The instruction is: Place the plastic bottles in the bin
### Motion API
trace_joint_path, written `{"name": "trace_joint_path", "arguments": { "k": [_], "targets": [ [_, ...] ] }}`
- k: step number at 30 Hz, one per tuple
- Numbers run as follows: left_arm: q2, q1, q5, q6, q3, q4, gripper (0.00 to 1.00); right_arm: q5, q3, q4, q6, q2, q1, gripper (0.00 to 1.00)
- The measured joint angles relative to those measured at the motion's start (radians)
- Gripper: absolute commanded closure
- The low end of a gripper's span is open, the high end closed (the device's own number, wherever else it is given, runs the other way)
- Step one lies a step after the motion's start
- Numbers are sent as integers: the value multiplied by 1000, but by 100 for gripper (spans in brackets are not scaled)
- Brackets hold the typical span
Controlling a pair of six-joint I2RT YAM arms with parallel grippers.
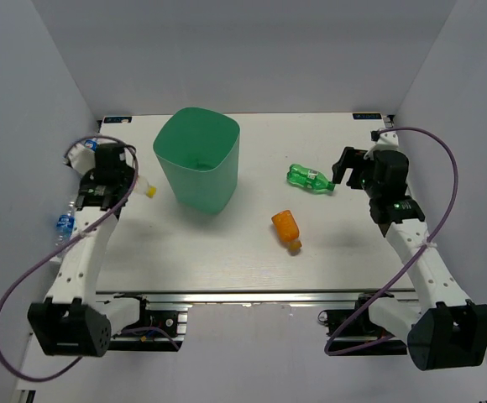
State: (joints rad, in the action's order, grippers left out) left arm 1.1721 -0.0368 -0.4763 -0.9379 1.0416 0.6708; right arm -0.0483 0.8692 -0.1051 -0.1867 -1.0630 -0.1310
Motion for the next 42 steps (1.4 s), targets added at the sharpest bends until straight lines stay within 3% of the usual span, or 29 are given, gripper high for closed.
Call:
{"name": "trace_joint_path", "arguments": {
  "k": [4, 8, 11, 15, 18, 19, 23, 31, 37, 39, 42],
  "targets": [
    [-98, 0, -3, 42, 209, -94, 81, 17, 0, 0, 11, 13, 0, 11],
    [-125, 1, 116, 86, 305, -242, 84, 79, -1, 7, 28, 32, 0, 11],
    [-76, -27, 203, 112, 340, -347, 84, 179, -2, 26, 52, 39, 0, 11],
    [86, -193, 207, 177, 419, -388, 77, 305, -1, 30, 105, 16, -48, 11],
    [199, -287, 207, 214, 447, -383, 46, 314, 6, 15, 138, -35, -131, 11],
    [219, -296, 206, 220, 444, -375, 31, 312, 11, 8, 143, -52, -150, 11],
    [244, -294, 205, 232, 416, -356, 2, 262, 49, -62, 177, -131, -228, 11],
    [234, -288, 200, 262, 428, -334, 2, 151, 78, -140, 221, -193, -362, 11],
    [205, -279, 106, 289, 446, -272, 2, 134, 76, -133, 219, -219, -388, 11],
    [179, -245, 114, 293, 433, -263, 2, 130, 76, -124, 216, -248, -390, 11],
    [119, -100, 141, 266, 370, -249, 2, 121, 75, -125, 211, -317, -396, 11]
  ]
}}
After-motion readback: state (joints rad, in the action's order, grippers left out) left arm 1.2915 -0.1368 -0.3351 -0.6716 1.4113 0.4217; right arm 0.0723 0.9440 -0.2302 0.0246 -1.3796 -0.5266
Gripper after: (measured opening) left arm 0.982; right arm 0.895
